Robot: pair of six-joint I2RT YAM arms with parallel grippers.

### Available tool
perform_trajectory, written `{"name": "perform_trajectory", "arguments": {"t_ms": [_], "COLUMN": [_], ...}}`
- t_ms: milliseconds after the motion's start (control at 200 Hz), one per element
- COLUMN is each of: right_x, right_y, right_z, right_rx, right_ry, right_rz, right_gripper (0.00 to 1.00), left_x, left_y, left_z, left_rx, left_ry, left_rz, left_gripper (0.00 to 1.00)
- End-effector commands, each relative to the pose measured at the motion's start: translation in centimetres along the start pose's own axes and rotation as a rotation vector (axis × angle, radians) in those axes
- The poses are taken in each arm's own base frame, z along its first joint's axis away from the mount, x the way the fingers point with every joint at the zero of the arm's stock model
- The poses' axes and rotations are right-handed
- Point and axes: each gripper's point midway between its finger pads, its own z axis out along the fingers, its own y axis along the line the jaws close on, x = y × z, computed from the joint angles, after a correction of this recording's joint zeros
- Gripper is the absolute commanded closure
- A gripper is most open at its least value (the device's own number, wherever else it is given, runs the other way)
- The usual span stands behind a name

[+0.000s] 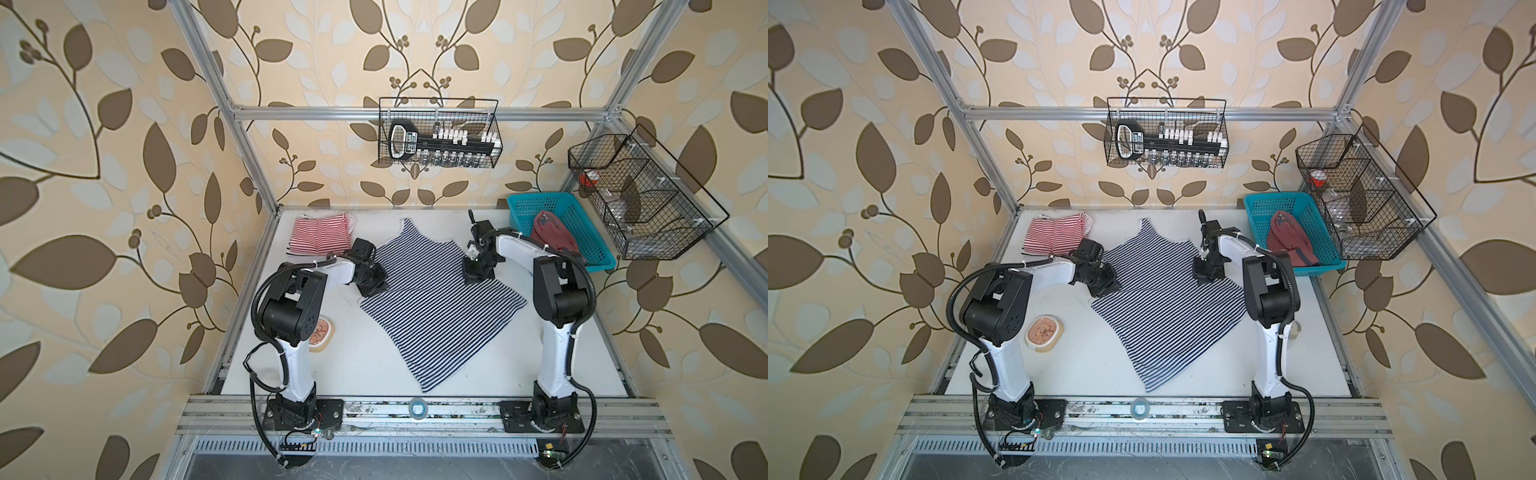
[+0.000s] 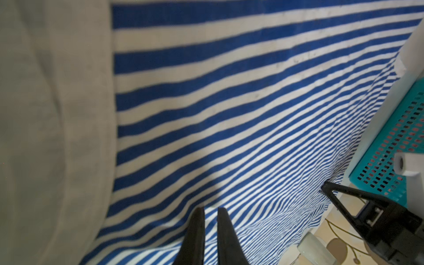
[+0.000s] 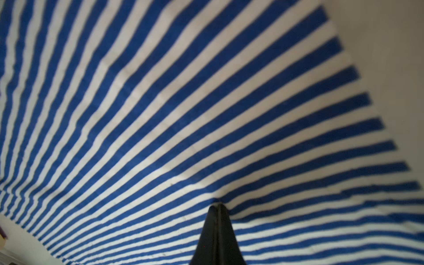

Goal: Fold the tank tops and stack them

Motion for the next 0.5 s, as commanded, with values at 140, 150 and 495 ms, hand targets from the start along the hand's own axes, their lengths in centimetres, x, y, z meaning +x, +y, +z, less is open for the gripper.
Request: {"name": "perform_trajectory", "arguments": {"t_ms": [140, 150, 495], "right_x": [-2.7, -2.9, -8.5], "right_y": [-0.8, -0.7, -0.3], "right_z": [2.5, 2.5, 2.4], "right_rx": [0.087, 0.086, 0.032], "right_ry": [0.087, 0.088, 0.035], "right_rz": [-0.059, -0.06, -0.042], "right_gripper": [1.0, 1.0, 1.0], "left_x": [2.6, 2.7, 7.3], "left_y": [3.9, 3.9, 1.1], "left_z": [-1.3, -1.3, 0.1], "left_rx": [-0.057, -0.056, -0.035], "left_ry": [0.001, 0.001, 0.062], "left_rz": [-0.123, -0.124, -0.095], "left_gripper": [0.85, 0.85, 0.84]}}
